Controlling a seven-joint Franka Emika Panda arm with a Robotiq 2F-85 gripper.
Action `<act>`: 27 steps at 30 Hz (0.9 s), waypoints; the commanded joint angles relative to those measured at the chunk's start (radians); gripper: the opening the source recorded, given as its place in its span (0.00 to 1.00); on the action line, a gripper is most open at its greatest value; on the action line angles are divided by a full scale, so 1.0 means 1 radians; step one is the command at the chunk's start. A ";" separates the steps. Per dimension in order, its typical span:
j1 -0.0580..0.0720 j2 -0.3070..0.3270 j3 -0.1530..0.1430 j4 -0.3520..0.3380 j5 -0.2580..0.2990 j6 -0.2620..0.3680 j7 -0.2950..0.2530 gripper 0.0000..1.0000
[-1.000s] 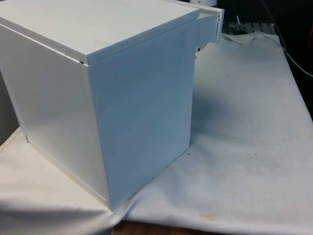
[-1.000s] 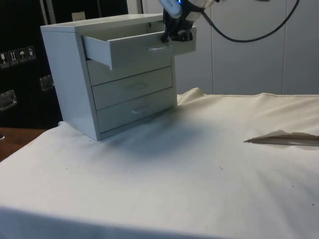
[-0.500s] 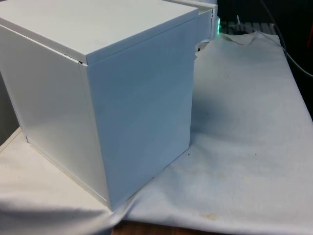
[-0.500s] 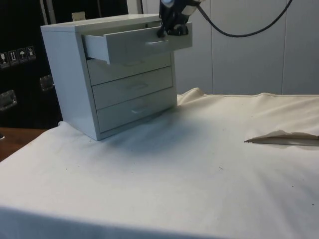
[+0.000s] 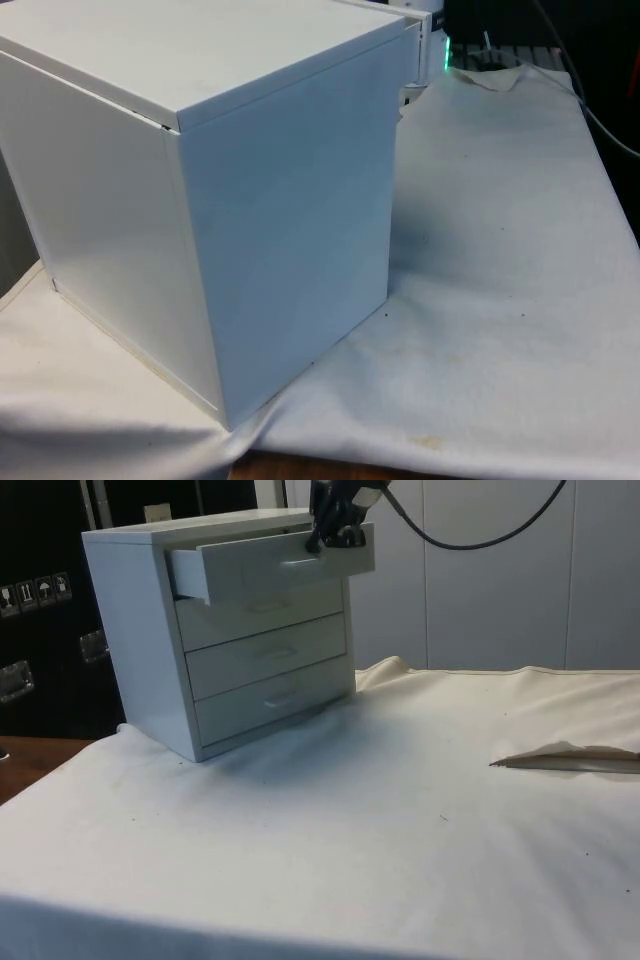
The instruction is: Open the drawer, then close it.
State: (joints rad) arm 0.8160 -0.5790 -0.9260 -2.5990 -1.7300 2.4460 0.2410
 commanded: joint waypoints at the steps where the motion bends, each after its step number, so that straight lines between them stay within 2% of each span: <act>1: 0.000 0.005 -0.004 0.006 0.000 0.009 0.000 0.00; 2: 0.016 0.029 -0.032 0.033 0.003 0.035 -0.010 0.00; 3: 0.018 0.042 -0.041 0.045 0.004 0.051 -0.011 0.00; 9: 0.021 0.083 -0.067 0.078 0.010 0.098 -0.011 0.00; 10: 0.002 0.064 -0.044 0.054 0.000 0.080 0.000 0.00; 11: 0.022 0.090 -0.072 0.084 0.011 0.107 -0.012 0.00; 16: 0.024 0.138 -0.103 0.120 0.017 0.162 -0.012 0.00; 17: 0.003 0.112 -0.076 0.091 0.002 0.137 0.000 0.00; 18: 0.025 0.144 -0.107 0.125 0.018 0.170 -0.013 0.00; 25: 0.028 0.194 -0.140 0.162 0.028 0.226 -0.013 0.00; 26: 0.004 0.167 -0.114 0.135 0.008 0.201 0.000 0.00; 27: 0.028 0.200 -0.144 0.166 0.029 0.233 -0.013 0.00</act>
State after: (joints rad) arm 0.8200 -0.4060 -1.0440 -2.4600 -1.7210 2.6550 0.2410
